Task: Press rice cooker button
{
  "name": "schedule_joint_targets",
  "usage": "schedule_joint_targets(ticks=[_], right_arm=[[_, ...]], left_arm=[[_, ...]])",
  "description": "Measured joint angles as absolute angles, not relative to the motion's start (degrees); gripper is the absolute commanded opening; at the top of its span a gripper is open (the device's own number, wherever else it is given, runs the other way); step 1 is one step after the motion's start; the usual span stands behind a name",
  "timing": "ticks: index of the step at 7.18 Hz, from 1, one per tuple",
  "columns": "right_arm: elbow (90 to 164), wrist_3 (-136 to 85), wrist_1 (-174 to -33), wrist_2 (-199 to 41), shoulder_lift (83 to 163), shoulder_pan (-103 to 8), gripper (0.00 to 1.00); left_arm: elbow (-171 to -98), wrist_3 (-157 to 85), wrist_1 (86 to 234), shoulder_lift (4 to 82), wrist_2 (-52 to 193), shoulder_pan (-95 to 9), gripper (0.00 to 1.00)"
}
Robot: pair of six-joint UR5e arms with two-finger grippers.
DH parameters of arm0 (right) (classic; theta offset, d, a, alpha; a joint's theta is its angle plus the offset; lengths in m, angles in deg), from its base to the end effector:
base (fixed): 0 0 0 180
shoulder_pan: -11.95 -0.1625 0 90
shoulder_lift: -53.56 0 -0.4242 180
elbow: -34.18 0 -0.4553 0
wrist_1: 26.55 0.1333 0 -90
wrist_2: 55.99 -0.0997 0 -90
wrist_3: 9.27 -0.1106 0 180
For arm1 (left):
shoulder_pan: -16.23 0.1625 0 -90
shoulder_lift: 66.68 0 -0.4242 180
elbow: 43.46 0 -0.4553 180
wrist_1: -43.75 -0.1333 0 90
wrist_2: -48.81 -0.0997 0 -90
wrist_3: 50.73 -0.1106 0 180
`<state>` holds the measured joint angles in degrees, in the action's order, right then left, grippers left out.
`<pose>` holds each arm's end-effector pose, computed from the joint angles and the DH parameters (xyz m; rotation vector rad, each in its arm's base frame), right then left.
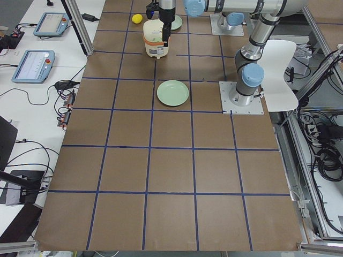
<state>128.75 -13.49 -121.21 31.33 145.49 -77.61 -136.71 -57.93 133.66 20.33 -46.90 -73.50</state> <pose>0.1343 -0.5451 0.4586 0.1245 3.0907 -0.0521 -0.1198 -0.5331 0.4737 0.1841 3.0367 0.0144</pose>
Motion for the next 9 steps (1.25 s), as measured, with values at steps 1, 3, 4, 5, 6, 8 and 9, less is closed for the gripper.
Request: schedule_joint_targets(ticks=[1, 3, 4, 5, 6, 8, 9], right_arm=[[128.76, -13.51, -121.22, 31.35, 145.49, -77.61, 1.00], [128.65, -13.52, -121.28, 31.50, 145.51, -77.61, 1.00], [128.60, -13.55, -121.28, 31.75, 145.57, -77.63, 1.00], [128.65, -13.56, -121.31, 31.88, 145.62, -77.65, 1.00], [128.73, -13.62, -121.41, 31.95, 145.75, -77.64, 1.00], [128.95, -13.75, -123.75, 31.91, 146.27, -77.63, 1.00], [128.98, -13.69, -124.99, 31.83, 146.36, -77.64, 1.00]], left_arm=[[-136.71, -57.93, 133.66, 20.34, -46.90, -73.50, 1.00], [-136.71, -57.93, 133.66, 20.33, -46.90, -73.50, 1.00], [-136.71, -57.93, 133.66, 20.34, -46.90, -73.50, 1.00], [-136.71, -57.93, 133.66, 20.33, -46.90, -73.50, 1.00], [-136.71, -57.93, 133.66, 20.33, -46.90, -73.50, 1.00], [-136.71, -57.93, 133.66, 20.33, -46.90, -73.50, 1.00], [-136.71, -57.93, 133.66, 20.33, -46.90, -73.50, 1.00]])
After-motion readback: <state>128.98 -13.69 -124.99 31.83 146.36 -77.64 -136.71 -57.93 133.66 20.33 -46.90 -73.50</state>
